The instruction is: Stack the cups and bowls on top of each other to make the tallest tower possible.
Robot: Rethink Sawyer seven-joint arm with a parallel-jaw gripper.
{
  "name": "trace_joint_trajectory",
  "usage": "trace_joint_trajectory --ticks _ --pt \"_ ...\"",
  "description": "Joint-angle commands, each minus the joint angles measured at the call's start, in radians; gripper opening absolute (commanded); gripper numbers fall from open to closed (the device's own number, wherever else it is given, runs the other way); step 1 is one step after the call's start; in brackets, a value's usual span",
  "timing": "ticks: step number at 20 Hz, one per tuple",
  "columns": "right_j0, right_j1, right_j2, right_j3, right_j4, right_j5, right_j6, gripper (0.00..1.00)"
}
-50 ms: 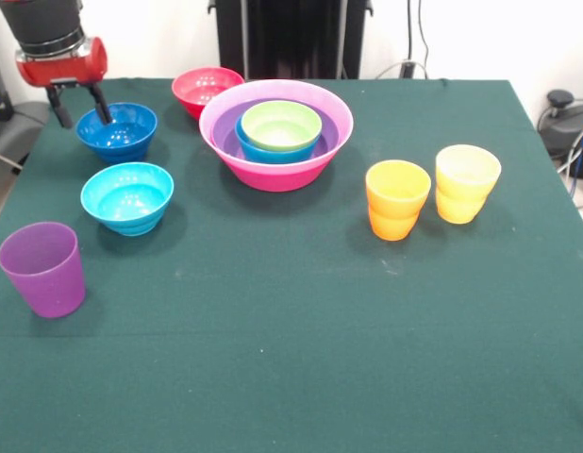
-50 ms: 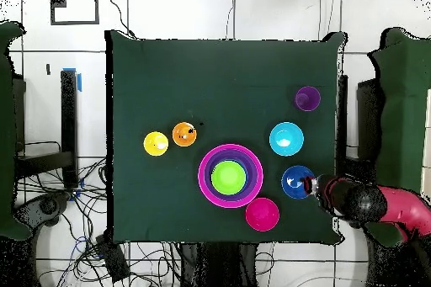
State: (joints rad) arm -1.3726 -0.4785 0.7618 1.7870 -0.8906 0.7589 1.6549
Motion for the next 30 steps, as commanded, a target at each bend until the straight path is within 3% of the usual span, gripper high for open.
trace_joint_trajectory --ticks 1,9,23,24,30 --pt "0.026 0.050 0.002 -0.092 -0.040 0.048 -0.328 1.00" --pt "0.021 0.087 0.008 -0.154 -0.037 0.074 -0.387 1.00" --pt "0.003 0.112 0.020 -0.139 -0.032 0.028 -0.404 1.00" --pt "0.000 0.113 0.022 -0.137 -0.031 0.023 -0.404 0.00" --pt "-0.005 0.118 0.030 -0.132 -0.023 0.023 -0.419 0.00"
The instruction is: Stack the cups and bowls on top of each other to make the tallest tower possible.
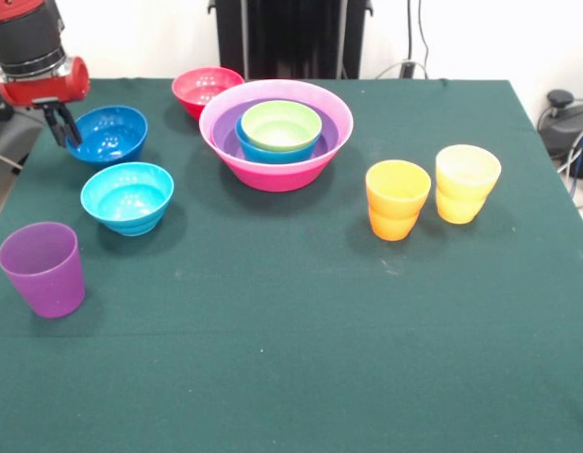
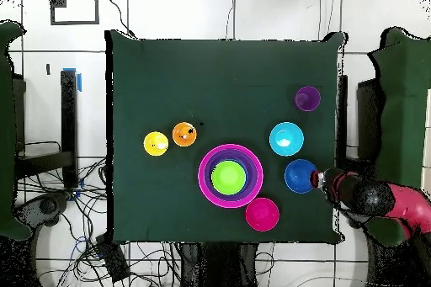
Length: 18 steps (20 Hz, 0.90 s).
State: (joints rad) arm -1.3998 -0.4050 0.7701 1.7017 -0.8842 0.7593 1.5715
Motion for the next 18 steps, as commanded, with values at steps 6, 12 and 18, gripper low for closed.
trace_joint_trajectory --ticks 6,12,18 --pt "0.021 0.047 0.024 -0.043 -0.029 0.019 -0.331 0.00" --pt "0.039 0.023 0.004 -0.040 -0.051 0.002 -0.283 0.00" --pt "0.037 -0.029 -0.003 0.032 -0.033 -0.011 -0.205 0.00"
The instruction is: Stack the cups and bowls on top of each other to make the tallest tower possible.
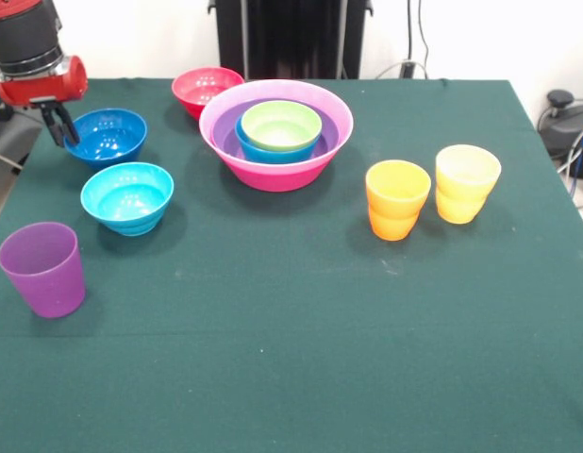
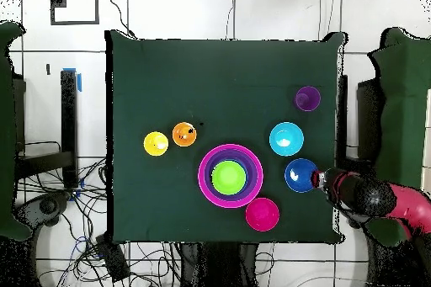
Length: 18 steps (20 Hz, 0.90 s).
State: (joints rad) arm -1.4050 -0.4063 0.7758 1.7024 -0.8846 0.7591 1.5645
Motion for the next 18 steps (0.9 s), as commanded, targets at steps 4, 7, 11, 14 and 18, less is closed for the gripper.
trace_joint_trajectory --ticks 4,7,11,14,18 --pt "0.043 -0.149 0.019 0.127 0.014 0.004 -0.143 0.00" --pt "0.040 -0.215 0.036 0.179 0.051 0.014 -0.120 0.00" --pt "0.041 -0.268 0.047 0.219 0.089 0.024 -0.113 0.00" --pt "0.044 -0.293 0.048 0.237 0.111 0.024 -0.111 0.00" --pt "0.047 -0.329 0.049 0.262 0.139 0.027 -0.106 0.00"
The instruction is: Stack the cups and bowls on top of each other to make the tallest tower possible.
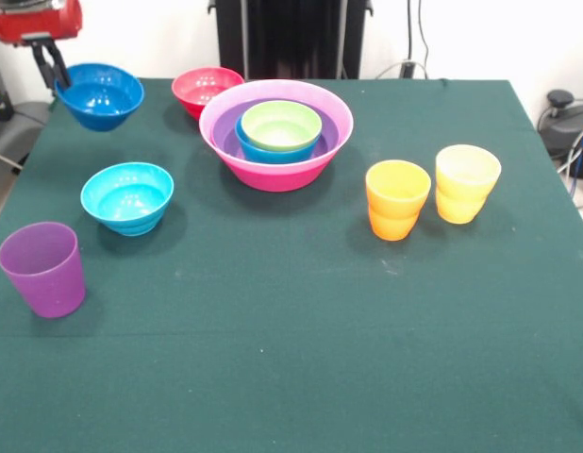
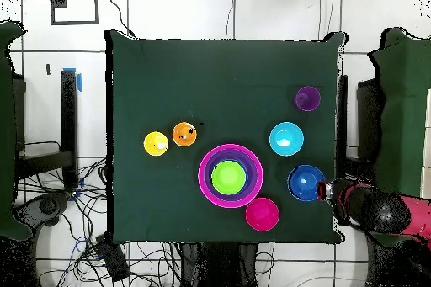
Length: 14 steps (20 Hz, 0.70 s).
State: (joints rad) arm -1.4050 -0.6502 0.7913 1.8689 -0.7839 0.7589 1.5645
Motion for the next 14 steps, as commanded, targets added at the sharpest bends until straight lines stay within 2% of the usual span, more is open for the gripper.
trace_joint_trajectory --ticks 1,5,14 --pt "0.049 -0.096 0.035 0.102 0.045 0.029 -0.104 0.00" --pt "0.059 -0.135 0.042 0.123 0.067 0.024 -0.092 0.00" --pt "0.072 -0.247 0.087 0.152 0.172 0.074 -0.103 0.00"
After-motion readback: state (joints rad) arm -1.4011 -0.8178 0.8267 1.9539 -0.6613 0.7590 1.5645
